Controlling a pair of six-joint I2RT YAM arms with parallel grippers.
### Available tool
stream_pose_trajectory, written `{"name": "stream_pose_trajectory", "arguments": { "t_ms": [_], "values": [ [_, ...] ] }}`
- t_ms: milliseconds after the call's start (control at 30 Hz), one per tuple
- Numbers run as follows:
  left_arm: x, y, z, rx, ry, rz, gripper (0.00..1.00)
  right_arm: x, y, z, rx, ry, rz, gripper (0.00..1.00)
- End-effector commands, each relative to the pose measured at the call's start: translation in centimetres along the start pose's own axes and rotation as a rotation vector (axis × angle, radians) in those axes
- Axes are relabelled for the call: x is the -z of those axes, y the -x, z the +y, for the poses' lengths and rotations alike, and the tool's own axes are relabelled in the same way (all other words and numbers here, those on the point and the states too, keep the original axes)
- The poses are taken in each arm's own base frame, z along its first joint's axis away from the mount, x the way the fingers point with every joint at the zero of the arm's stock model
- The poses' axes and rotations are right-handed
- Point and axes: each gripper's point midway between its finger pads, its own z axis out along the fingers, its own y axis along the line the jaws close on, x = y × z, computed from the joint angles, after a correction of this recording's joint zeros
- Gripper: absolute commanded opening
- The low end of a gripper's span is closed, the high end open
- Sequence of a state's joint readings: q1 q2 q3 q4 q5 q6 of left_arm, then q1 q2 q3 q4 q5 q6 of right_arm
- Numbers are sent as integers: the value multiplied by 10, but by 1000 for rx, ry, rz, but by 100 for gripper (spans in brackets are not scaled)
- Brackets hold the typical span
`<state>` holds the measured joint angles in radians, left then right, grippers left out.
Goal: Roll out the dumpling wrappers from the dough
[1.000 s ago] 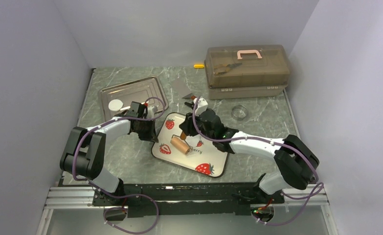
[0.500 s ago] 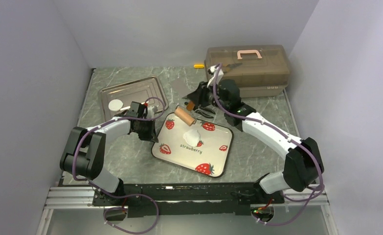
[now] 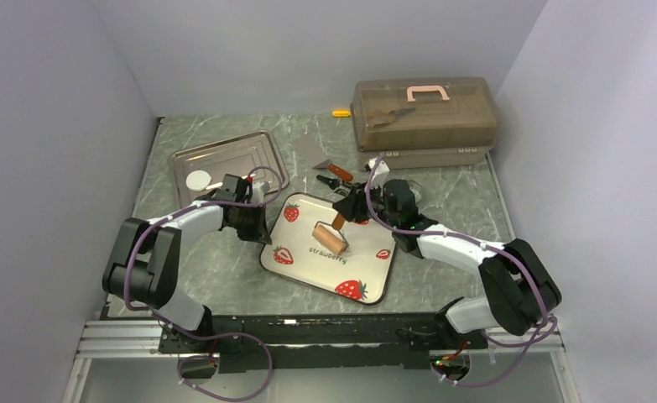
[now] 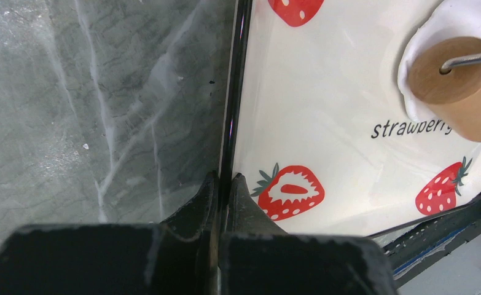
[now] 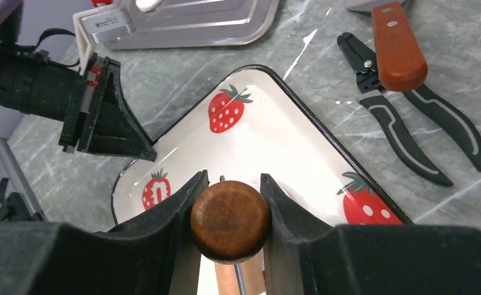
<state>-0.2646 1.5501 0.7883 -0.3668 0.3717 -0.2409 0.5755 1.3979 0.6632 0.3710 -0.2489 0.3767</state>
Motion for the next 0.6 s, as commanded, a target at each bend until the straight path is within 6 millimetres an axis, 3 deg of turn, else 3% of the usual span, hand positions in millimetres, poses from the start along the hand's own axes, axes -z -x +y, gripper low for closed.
{"name": "stream_pose_trajectory", "arguments": {
  "t_ms": [0,67,167,467,567],
  "values": [
    [3,6,16,-2,72,-36,0,16,-96,-18,-49,-46,229,0],
    [3,6,17,-2,71,-35,0,17,-91,-11,-40,-33,227,0],
    [3,6,17,-2,71,-34,0,15,-58,5,9,4,186,0],
    [2,6,16,1,67,-33,0,18,108,102,126,288,-66,0],
    [2,5,17,1,70,-31,0,19,141,117,144,330,-121,0]
  ]
}}
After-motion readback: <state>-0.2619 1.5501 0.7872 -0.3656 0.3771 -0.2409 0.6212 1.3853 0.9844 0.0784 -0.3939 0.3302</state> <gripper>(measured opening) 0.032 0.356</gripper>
